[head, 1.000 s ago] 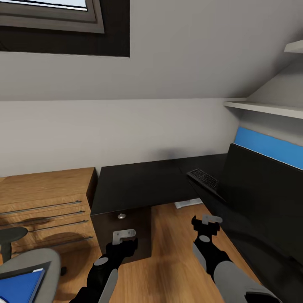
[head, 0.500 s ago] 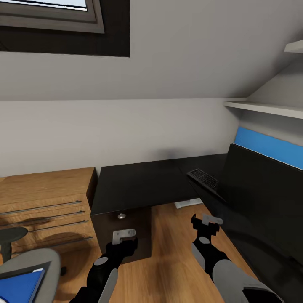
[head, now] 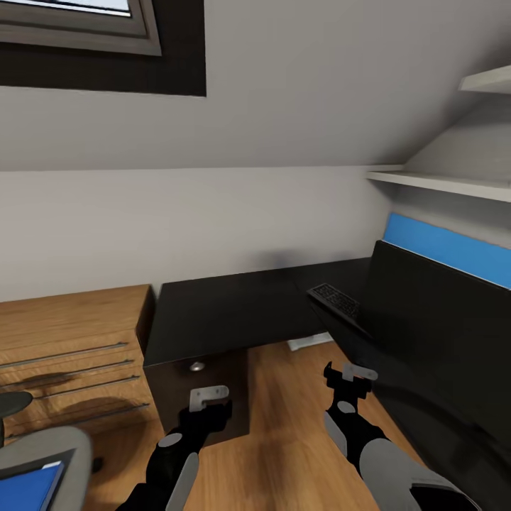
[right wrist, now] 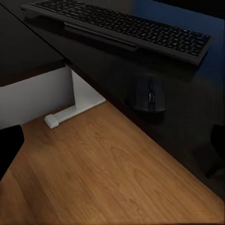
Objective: In the bedroom, organize the workspace by keeping the computer under the desk, ensuring the monitor is on the desk, placing the keyboard on the desk next to the monitor, placing the mouse on the desk next to the keyboard, moving the folder from the swivel chair onto the desk next to the mouse, stacking the notebook on top of the folder with the pen on top of the notebook, and positioning the swivel chair next to the desk.
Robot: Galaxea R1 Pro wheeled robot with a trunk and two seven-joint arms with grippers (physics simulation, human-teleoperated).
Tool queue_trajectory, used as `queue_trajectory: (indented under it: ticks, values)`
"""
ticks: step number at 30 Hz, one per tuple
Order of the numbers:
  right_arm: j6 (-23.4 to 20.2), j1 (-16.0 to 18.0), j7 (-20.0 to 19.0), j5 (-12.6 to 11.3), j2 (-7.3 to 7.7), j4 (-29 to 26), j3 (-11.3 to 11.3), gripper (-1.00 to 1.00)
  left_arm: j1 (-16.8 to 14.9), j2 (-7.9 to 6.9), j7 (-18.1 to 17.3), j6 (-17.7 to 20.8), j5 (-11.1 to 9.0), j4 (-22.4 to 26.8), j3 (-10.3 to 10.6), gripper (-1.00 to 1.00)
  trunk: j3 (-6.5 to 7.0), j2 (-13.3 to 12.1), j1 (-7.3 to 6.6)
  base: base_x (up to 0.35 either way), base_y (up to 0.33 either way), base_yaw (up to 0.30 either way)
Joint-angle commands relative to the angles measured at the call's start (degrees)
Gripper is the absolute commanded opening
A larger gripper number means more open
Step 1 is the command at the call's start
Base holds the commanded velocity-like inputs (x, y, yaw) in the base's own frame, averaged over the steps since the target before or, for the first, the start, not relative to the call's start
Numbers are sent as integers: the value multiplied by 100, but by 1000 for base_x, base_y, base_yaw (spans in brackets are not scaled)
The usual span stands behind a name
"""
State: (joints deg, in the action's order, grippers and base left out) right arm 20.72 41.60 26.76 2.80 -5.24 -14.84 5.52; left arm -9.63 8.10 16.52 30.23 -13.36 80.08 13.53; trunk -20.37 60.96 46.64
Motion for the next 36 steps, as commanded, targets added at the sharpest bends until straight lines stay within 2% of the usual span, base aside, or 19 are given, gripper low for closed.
queue_trajectory:
  ticks: [1,10,36]
  values:
    - [28,6,-4,28,-7,8,46,100,-4,-2,53,18,-61,12,8,100,-7,5,0,0,0,-101]
    - [54,4,-4,27,-4,13,47,100,-4,-1,53,34,-83,270,7,100,-6,5,0,0,0,-19]
    - [183,4,4,22,-27,-39,54,100,-4,16,62,44,-125,280,45,100,-6,5,0,0,0,0]
